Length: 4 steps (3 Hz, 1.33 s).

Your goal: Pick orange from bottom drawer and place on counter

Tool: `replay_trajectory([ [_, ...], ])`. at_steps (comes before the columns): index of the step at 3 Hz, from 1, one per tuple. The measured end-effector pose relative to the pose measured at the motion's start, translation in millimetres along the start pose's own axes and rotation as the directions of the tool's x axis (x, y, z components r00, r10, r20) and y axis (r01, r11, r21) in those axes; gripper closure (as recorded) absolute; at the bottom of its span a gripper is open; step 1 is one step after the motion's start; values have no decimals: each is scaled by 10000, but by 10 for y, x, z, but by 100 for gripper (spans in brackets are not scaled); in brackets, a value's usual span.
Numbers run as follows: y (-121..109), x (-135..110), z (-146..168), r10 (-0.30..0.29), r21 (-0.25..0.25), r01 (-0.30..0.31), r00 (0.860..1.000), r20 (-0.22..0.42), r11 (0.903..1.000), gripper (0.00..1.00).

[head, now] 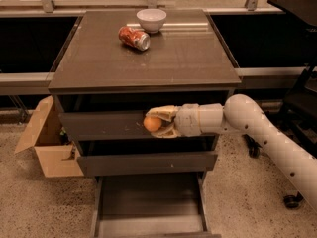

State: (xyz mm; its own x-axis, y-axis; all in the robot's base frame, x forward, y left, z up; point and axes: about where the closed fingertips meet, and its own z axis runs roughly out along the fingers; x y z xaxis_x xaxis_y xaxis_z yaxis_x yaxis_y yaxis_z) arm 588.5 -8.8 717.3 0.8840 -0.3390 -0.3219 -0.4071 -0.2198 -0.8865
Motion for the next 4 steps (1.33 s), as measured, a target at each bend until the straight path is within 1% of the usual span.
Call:
replay_trajectory([
  [1, -241, -12, -180, -348, 331, 361, 9987, -376, 9988, 100],
  [2, -658, -28, -551, -1008, 865, 1095, 9900, -991, 9902, 100],
  [3, -1089, -88, -893, -1418, 1489, 1654, 9773, -1573, 9749, 100],
  [4, -1488, -149, -1166, -2049, 1722, 2425, 9560, -2102, 9548, 100],
])
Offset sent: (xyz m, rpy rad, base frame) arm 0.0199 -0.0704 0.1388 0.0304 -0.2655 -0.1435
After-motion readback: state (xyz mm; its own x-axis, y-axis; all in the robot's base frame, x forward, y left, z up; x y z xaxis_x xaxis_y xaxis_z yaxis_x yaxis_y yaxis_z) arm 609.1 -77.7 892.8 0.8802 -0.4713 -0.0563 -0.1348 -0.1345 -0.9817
